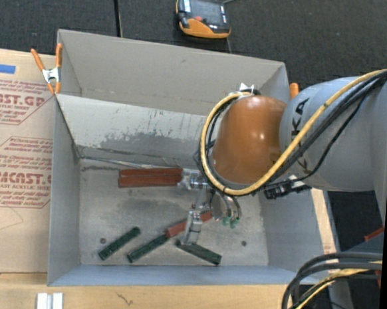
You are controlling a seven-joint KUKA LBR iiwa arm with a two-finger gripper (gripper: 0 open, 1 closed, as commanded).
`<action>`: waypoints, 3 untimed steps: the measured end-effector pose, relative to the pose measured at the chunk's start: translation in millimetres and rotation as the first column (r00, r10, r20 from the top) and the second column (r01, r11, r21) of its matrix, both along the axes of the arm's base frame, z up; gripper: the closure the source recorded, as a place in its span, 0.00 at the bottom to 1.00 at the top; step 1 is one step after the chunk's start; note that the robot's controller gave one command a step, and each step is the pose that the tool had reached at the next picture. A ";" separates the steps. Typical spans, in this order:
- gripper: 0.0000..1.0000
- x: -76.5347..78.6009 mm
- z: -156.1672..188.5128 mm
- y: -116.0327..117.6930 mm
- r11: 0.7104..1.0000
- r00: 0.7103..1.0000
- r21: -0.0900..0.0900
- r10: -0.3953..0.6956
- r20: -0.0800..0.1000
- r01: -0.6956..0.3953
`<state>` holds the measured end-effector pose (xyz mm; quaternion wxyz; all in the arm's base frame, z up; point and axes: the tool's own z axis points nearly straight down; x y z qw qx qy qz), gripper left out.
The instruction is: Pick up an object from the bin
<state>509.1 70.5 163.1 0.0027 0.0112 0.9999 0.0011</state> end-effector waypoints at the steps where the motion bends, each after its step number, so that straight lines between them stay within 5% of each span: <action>1: 0.00 4.3 -14.6 -19.5 0.999 0.999 -0.002 0.040 -0.010 -0.040; 2: 0.00 4.0 -5.6 -27.5 0.983 0.983 -0.001 -0.185 -0.005 0.185; 3: 0.00 25.4 -50.9 -33.5 0.999 0.999 -0.002 -0.042 -0.004 0.042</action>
Offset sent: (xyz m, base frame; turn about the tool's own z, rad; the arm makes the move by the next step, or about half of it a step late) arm 0.0023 -0.0307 -0.0070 0.2583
